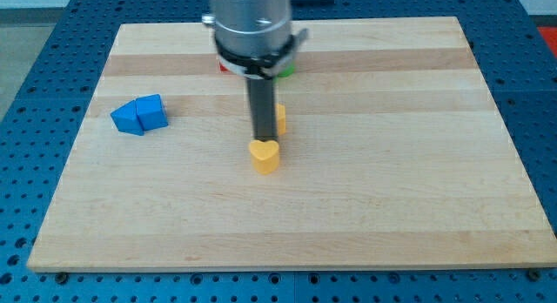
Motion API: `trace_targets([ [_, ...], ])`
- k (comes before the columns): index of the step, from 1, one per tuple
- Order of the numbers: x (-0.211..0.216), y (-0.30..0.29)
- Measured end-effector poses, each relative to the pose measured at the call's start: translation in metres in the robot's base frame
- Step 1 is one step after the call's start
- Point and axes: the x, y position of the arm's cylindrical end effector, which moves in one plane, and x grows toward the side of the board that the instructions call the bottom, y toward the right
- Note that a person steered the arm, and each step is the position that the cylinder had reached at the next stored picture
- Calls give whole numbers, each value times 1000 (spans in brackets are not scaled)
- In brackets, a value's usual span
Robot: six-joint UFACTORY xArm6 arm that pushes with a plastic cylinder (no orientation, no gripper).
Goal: Move the yellow heart away from the yellow hexagon
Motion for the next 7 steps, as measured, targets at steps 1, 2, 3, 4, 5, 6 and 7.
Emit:
trace_targets([
  [1,14,53],
  [2,18,63],
  [3,56,59],
  [4,97,13],
  [5,84,-41],
  [6,38,-56],
  [7,23,-49],
])
